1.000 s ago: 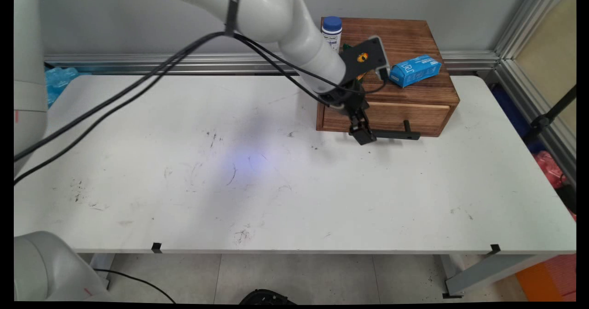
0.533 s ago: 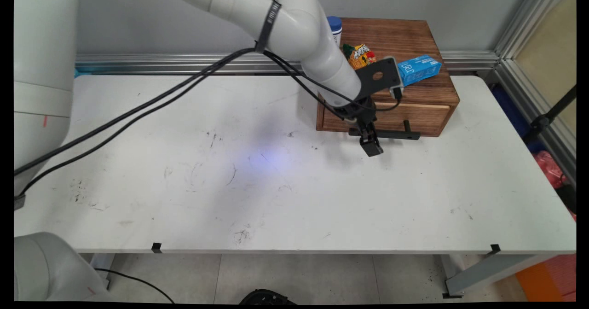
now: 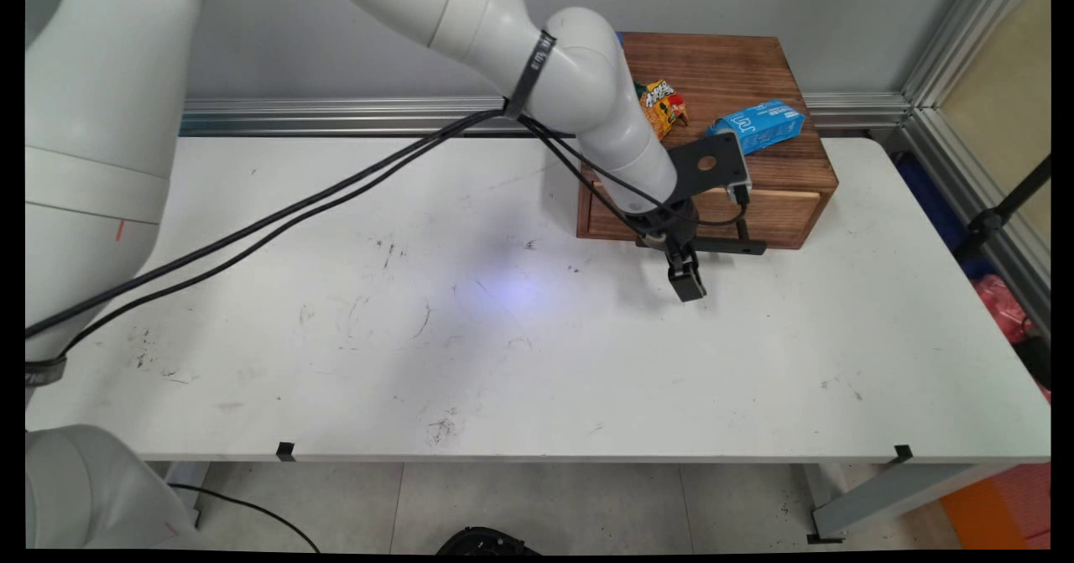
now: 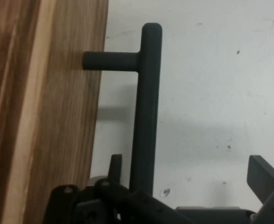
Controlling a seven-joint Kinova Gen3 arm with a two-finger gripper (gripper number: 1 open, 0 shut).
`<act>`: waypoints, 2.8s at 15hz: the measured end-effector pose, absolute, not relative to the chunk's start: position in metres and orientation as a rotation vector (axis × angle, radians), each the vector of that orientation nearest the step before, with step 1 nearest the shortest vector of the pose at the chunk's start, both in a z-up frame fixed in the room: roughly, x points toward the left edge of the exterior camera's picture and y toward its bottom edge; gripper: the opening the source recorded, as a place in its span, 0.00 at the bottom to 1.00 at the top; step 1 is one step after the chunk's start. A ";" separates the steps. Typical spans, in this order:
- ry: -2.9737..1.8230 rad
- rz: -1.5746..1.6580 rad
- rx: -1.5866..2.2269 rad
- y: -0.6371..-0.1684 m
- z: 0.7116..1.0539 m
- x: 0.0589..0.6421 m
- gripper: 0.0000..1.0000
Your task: Open the drawer
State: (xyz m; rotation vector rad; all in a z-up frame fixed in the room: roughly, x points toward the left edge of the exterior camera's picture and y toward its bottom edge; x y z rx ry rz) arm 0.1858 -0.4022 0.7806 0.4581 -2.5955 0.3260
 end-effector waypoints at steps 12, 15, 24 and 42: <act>-2.621 0.302 0.453 -0.405 0.767 0.164 1.00; -2.624 0.291 0.448 -0.401 0.766 0.161 1.00; -2.629 0.246 0.435 -0.376 0.767 0.151 1.00; -2.640 0.168 0.398 -0.315 0.764 0.140 1.00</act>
